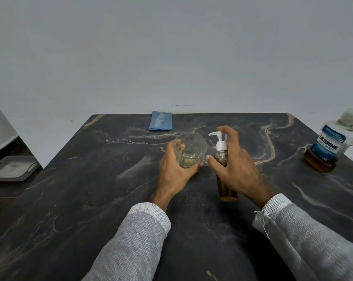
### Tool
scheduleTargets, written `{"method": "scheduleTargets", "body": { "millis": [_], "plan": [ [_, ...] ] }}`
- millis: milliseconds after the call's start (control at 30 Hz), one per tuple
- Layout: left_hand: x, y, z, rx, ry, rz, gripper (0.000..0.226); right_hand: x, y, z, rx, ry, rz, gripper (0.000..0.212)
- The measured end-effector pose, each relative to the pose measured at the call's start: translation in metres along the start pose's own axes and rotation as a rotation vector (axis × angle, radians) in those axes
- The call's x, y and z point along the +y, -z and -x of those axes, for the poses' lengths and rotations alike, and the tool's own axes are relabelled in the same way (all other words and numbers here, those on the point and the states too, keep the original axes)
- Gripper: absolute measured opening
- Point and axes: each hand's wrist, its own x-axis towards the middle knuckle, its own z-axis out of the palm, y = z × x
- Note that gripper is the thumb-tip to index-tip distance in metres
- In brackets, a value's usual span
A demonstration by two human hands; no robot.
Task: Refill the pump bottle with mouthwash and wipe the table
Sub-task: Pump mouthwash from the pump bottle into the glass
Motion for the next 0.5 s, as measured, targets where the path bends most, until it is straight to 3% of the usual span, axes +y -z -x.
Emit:
{"method": "scheduleTargets", "body": {
  "millis": [500],
  "plan": [
    [-0.005,0.001,-0.003,0.01,0.024,-0.04,0.104,-0.014,-0.01,-0.021,-0.033,0.063,0.149,0.054]
  ]
}}
